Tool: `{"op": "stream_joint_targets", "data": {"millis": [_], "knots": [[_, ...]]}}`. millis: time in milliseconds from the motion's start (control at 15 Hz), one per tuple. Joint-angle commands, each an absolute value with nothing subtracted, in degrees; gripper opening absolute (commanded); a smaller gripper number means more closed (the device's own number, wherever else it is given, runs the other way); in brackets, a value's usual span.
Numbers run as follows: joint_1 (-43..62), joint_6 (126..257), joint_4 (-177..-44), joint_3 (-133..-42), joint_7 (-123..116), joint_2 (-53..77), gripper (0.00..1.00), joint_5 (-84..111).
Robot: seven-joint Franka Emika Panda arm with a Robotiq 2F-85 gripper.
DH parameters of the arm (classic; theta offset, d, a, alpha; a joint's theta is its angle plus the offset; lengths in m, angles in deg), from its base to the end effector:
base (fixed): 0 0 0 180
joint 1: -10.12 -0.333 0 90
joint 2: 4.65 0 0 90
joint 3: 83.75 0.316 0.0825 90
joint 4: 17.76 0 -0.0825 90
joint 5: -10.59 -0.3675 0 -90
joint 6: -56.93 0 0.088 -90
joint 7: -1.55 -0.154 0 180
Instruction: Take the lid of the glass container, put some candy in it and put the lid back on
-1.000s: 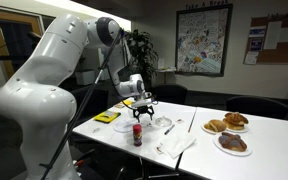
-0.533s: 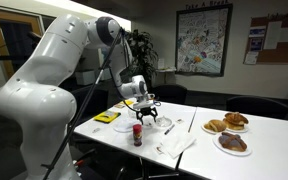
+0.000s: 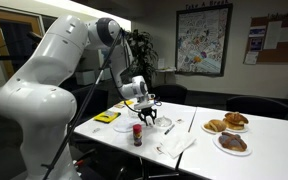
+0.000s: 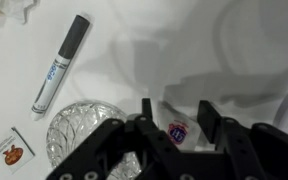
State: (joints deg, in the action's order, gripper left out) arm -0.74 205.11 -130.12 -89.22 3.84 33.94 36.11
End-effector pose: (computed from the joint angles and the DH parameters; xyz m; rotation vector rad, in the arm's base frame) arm 0.5918 0.0510 0.0915 2.7523 0.7621 -0.0659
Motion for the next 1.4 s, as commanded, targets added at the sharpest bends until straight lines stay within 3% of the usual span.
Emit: {"op": "stream_joint_targets", "data": {"millis": [0,67,267,467,533,667,1333], "knots": [[-2.23,205.16,-127.36,-90.26,2.58,36.29,0.77,38.17],[-2.38,205.09,-126.77,-90.24,2.63,36.72,0.78,38.37],[-2.91,204.88,-125.18,-90.24,2.67,37.99,0.98,38.67],[-3.14,204.71,-124.00,-90.25,2.82,38.97,1.00,38.46],[-3.27,204.63,-123.68,-90.34,2.78,39.24,0.78,38.50],[-3.38,204.48,-123.30,-90.49,2.69,39.55,0.73,38.46],[-3.90,204.41,-123.00,-90.38,2.33,39.49,0.03,38.19]]}}
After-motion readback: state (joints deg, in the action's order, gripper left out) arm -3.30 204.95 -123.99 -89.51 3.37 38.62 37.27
